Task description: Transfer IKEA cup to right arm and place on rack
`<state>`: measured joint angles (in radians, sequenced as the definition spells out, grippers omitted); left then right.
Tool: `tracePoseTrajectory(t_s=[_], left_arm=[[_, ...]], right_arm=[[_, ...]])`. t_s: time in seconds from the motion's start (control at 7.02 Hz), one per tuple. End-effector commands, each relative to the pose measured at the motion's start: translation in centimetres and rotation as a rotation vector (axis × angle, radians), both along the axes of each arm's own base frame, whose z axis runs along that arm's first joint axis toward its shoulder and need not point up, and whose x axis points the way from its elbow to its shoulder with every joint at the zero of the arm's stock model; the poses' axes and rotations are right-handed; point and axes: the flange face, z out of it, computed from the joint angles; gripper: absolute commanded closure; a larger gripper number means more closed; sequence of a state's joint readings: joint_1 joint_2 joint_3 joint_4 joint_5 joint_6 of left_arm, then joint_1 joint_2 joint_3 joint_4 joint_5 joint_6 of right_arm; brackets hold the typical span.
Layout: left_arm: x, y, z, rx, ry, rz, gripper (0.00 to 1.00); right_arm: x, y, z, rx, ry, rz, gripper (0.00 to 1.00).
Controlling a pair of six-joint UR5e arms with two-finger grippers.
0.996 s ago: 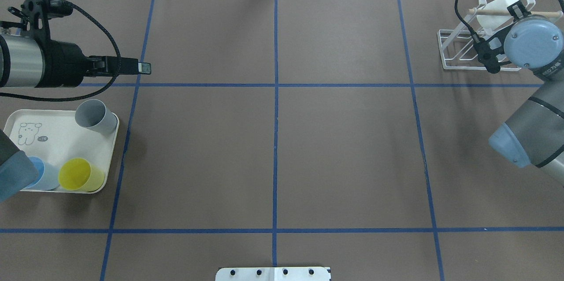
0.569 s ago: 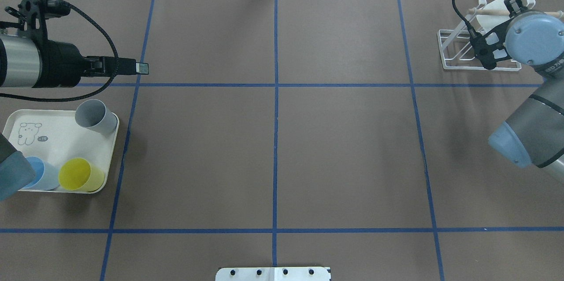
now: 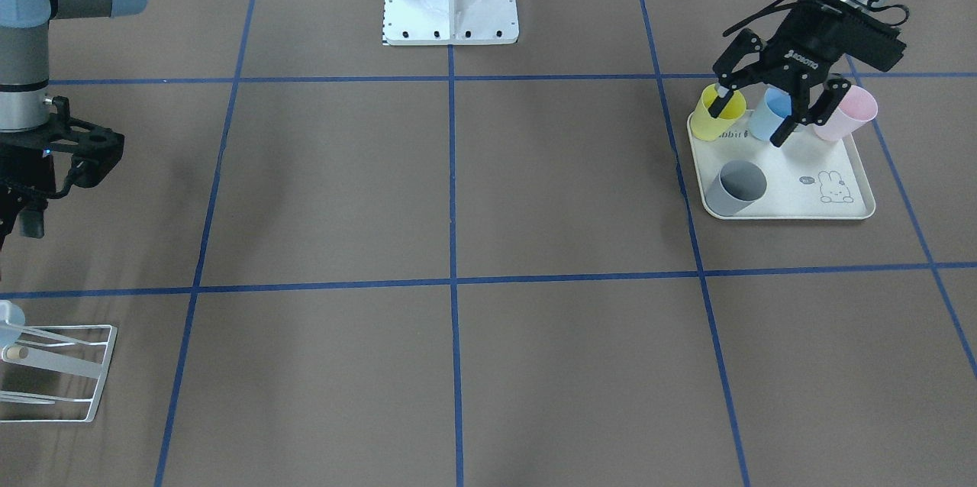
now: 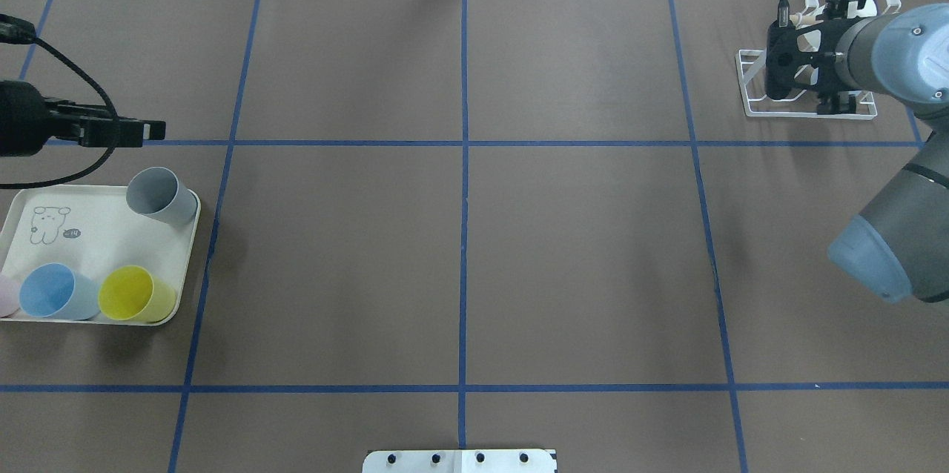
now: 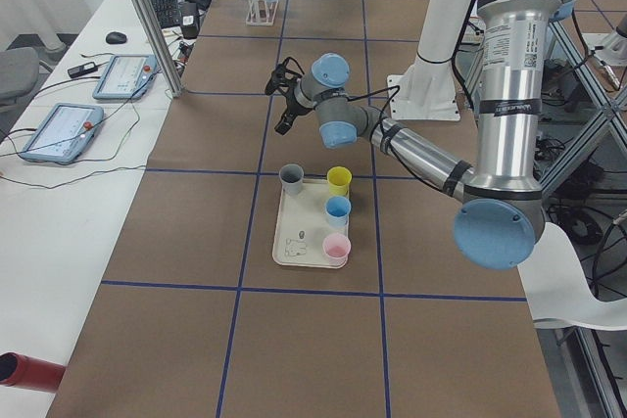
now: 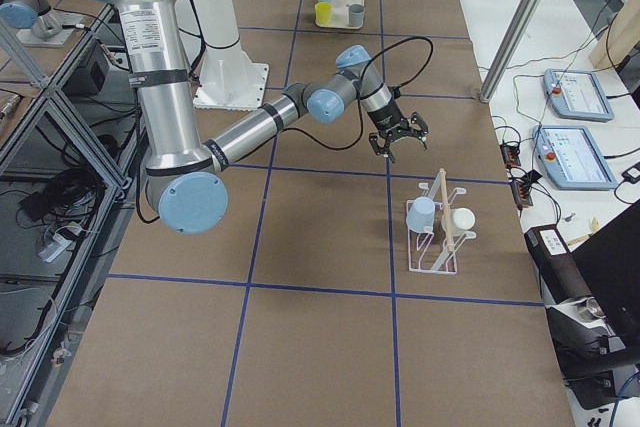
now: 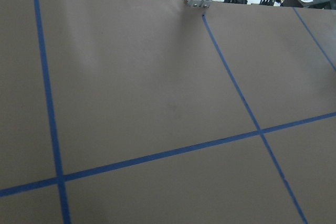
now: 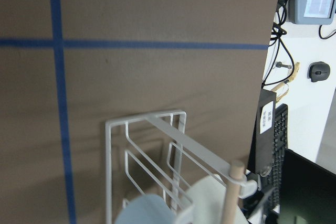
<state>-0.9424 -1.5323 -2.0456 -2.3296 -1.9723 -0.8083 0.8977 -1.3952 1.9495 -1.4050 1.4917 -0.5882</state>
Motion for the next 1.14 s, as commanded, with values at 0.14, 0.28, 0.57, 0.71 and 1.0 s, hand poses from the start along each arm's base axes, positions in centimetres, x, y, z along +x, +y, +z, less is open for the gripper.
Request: tracePoseTrajectory(t_s=[0.14,0.28,0.57,0.71,1.0], left_arm=[[-0.7,-1.2,5.7,0.007,-0.131,-0.093,0.00],[-0.2,-1.9,7.9,0.018,-0.123,-0.094,0.00],[3.1,-3.0,12.0,0.051,-0.093,-0.062,0.00],[5.2,-2.3,12.2,0.043,-0.100,-0.051,0.00],[6.2,-1.4,13.6,0.006,-0.109,-0.048,0.00]], right_arm=[[-8.5,7.1,-6.2,-0.270,-0.514,0.294,0.01],[-11.0,8.1,-8.9,-0.319,-0.616,0.333,0.00],[-12.7,8.6,-13.1,-0.341,-0.726,0.346,0.00],[-12.8,8.6,-13.1,-0.341,-0.726,0.346,0.00],[-12.8,8.5,-13.0,-0.338,-0.722,0.349,0.00]])
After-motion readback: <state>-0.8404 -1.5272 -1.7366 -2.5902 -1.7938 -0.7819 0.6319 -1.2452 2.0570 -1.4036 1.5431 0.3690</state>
